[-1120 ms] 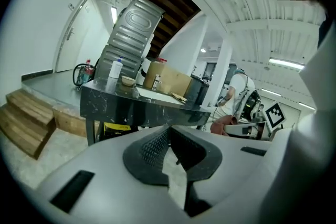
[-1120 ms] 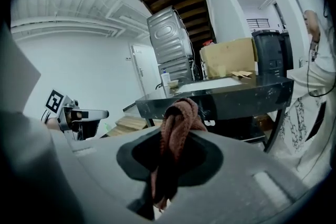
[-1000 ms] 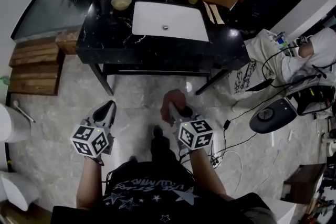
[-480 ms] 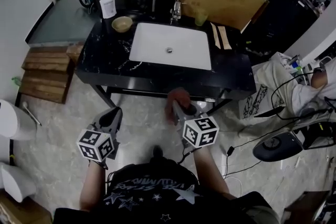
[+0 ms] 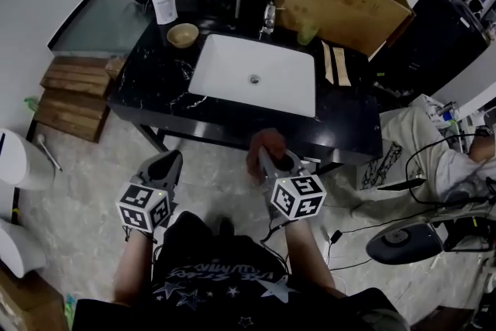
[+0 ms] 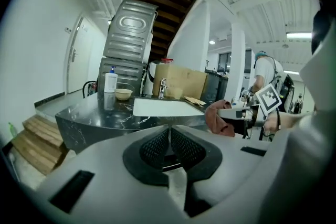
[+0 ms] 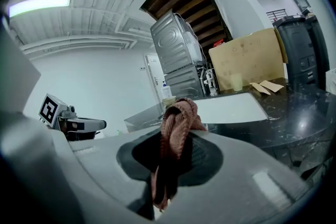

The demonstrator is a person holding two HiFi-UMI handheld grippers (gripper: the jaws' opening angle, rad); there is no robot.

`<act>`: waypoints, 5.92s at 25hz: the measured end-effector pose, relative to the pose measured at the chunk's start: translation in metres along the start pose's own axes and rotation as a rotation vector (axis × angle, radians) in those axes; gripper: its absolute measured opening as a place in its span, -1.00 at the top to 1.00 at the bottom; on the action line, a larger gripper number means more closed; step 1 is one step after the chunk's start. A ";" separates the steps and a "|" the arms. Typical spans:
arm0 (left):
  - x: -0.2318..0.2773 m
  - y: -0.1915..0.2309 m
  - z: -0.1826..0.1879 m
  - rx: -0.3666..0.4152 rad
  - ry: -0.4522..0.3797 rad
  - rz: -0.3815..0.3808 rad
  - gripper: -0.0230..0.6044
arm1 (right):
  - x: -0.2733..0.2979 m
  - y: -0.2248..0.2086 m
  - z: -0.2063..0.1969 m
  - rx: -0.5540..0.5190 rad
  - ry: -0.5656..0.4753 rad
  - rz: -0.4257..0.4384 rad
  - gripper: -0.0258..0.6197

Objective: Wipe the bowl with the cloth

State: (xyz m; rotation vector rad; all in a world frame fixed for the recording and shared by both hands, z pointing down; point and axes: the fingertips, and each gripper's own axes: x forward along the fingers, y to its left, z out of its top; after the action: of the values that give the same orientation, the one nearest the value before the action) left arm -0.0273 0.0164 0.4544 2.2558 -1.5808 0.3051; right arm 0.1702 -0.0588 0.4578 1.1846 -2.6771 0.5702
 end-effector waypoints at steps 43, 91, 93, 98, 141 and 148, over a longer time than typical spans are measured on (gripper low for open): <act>0.256 0.322 0.158 -0.256 0.057 -0.134 0.43 | 0.338 -0.037 0.138 -0.036 -0.017 -0.117 0.73; 0.300 0.241 0.158 -0.056 0.333 -0.194 0.86 | 0.348 0.032 0.158 -0.197 0.056 0.178 0.73; 0.299 0.226 0.163 -0.019 0.317 -0.187 0.86 | 0.348 0.031 0.150 -0.218 0.115 0.183 0.73; 0.295 0.189 0.168 0.073 0.297 -0.190 0.86 | 0.353 0.017 0.123 -0.199 0.298 0.156 0.73; 0.276 0.144 0.196 0.193 0.093 -0.177 0.85 | 0.336 0.009 0.125 0.290 0.258 0.336 0.74; 0.270 0.153 0.189 0.162 0.107 -0.171 0.85 | 0.330 0.010 0.135 0.273 0.196 0.329 0.74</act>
State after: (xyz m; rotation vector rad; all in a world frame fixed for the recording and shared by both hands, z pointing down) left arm -0.0831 -0.3399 0.4120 2.4334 -1.3429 0.5142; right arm -0.0579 -0.3310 0.4279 0.6927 -2.6957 1.0700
